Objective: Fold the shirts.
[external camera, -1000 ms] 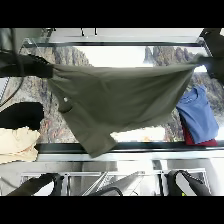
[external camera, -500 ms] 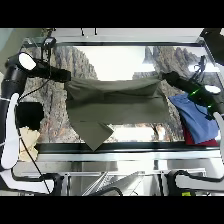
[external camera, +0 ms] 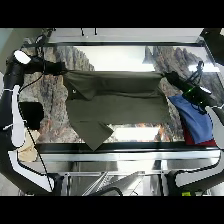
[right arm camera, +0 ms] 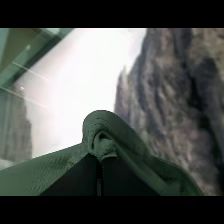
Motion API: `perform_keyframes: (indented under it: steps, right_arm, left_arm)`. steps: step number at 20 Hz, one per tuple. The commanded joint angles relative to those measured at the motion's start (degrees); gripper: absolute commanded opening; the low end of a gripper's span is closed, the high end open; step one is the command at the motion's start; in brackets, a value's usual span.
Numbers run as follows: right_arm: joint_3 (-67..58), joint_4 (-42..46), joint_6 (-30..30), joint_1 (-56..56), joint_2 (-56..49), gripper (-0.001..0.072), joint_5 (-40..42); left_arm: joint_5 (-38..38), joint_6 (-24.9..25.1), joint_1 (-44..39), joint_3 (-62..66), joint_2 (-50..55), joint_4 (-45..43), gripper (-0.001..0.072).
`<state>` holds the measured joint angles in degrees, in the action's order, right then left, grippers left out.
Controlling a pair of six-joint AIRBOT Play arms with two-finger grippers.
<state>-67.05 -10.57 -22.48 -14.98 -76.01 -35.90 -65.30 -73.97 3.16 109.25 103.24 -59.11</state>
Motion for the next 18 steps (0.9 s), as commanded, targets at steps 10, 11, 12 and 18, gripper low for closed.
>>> perform_keyframes:
  steps: [10, 11, 12, 18]
  right_arm:
    - [-0.33, -5.40, 10.75, -0.31, 29.24, 0.0016, -22.23]
    - [-0.33, -2.93, 10.75, -0.33, 34.62, 0.0017, -20.46]
    - [-0.35, 0.17, 10.73, -0.33, 40.63, 0.0017, -17.64]
    - [-0.39, 18.05, 8.22, -0.33, 68.76, 0.0017, -2.84]
  left_arm:
    - [-18.64, 10.97, -1.73, 4.07, -18.95, 39.01, 0.0013]
    - [-18.93, 11.41, -2.23, 3.65, -23.78, 40.50, 0.0014]
    - [-18.49, 12.31, -2.36, 3.08, -28.74, 41.83, 0.0014]
    - [-15.78, 12.48, 7.08, -3.87, -61.37, 43.60, 0.0014]
